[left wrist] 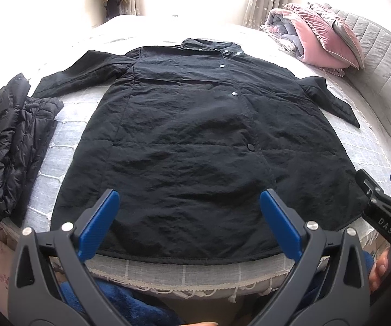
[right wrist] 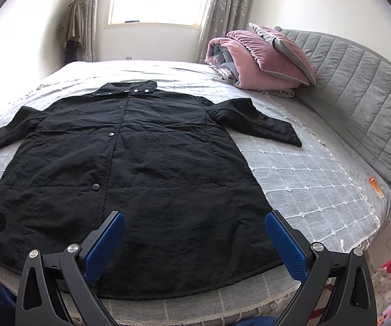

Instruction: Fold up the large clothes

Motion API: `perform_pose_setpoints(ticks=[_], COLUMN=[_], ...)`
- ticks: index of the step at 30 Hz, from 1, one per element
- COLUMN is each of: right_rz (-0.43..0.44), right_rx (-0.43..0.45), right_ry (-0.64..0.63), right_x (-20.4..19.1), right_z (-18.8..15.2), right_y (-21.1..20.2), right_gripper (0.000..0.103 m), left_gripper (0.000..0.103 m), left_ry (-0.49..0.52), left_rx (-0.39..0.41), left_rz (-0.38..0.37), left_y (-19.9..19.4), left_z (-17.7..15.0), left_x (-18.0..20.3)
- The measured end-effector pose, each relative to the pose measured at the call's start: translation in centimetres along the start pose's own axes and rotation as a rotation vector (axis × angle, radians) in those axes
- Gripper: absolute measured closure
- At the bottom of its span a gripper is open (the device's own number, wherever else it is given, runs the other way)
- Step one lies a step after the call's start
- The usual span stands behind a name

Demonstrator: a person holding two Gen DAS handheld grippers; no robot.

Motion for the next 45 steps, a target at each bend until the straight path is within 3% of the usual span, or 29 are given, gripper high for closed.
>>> perform_pose_setpoints(ticks=[11,26,30,35,40,42,45], right_rz=[-0.115,-0.104,-0.022,-0.117,-0.112,-0.093,0.106], right_rx=[-0.037,-0.080,-0.107,-0.191,-0.236,-0.253,-0.356], right_ry=[-0.003,0.001,0.019,0.015,0.064,0.062,0.125], right_x=[1.4,1.3,2.9,7.8,9.6,9.7,10.3], right_z=[-0.6,0.2,0.0,-2.6,-3.8,-4.1,-5.5], right_y=[1.0,2.6,4.2,7.7,9.6,10.3,13.7], right_gripper=[0.000,0.000,0.000,0.000,0.000,0.000,0.001], left_gripper=[0.000,0.000,0.000,0.000,0.000,0.000,0.006], left_ry=[-0.019,-0.056,-0.107,-0.206,-0.221,-0.207,-0.221], left_rx=[-0.020,-0.044,-0.064,-0.086,-0.104,-0.120,-0.156], left_rz=[0.034,0.054,0.057,0.142,0.167,0.167,0.115], left_y=[0.8,1.8,2.2,3.2,4.0,4.5,5.2], left_z=[-0.1,0.3,0.8,0.8,0.6,0.3,0.2], left_x=[-1.7,-4.5,-7.8,-14.5,-16.2,-16.2,-16.5])
Point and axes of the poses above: each gripper's, at about its wrist camera, not at the fingertips, and y roughly the way its jaws point, x to its right, z to its top, the point moved 3 cm from there along y, roughly the way its jaws point, and after that the axes turned 10 degrees about -y, right-handed, at the moved point
